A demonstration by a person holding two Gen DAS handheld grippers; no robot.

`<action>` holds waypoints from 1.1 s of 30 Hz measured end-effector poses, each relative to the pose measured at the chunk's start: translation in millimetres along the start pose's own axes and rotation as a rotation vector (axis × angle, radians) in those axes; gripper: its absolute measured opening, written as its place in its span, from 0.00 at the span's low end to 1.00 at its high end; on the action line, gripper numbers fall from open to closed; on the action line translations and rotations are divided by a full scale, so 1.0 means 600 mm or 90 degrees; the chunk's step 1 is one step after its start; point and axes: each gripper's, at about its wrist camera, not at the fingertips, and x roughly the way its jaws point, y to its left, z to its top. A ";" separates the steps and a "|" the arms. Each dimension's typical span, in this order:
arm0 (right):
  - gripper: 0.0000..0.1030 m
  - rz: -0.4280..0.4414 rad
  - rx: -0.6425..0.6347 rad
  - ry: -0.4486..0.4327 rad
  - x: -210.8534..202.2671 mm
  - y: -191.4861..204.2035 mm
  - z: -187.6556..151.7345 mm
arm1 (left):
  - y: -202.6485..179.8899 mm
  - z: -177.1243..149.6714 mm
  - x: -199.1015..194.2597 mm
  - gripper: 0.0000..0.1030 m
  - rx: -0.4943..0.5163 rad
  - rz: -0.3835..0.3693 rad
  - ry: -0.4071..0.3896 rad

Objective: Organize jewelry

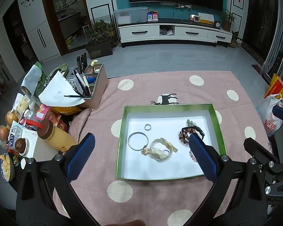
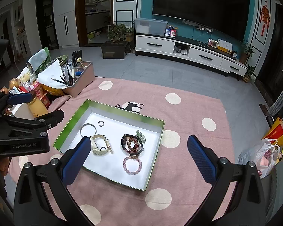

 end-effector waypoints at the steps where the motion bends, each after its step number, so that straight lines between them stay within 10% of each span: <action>1: 0.99 0.000 0.001 0.000 0.000 0.000 0.000 | 0.000 0.000 0.000 0.98 0.000 0.001 0.000; 33: 0.99 -0.001 0.001 0.001 0.003 0.000 0.001 | 0.007 -0.004 0.013 0.98 -0.004 0.003 0.006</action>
